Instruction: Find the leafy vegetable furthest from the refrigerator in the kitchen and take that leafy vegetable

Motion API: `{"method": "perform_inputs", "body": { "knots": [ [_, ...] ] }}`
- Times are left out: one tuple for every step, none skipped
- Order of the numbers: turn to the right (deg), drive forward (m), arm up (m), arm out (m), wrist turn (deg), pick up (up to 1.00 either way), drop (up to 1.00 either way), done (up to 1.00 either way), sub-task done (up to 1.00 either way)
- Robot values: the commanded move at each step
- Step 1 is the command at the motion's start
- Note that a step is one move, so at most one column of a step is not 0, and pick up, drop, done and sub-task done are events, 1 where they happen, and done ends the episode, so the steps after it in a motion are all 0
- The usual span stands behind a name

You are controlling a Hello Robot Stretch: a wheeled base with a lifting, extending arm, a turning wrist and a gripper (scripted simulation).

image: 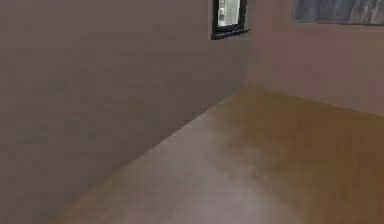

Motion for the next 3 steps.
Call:
{"method": "perform_inputs", "body": {
  "knots": [
    [45.0, 0.0, 0.0, 0.0, 0.0, 0.0, 0.0, 0.0, 0.0],
    [9.0, 0.0, 0.0, 0.0, 0.0, 0.0, 0.0, 0.0, 0.0],
    [0.0, 1.0, 0.0, 0.0, 0.0, 0.0, 0.0, 0.0, 0.0]
  ]
}}
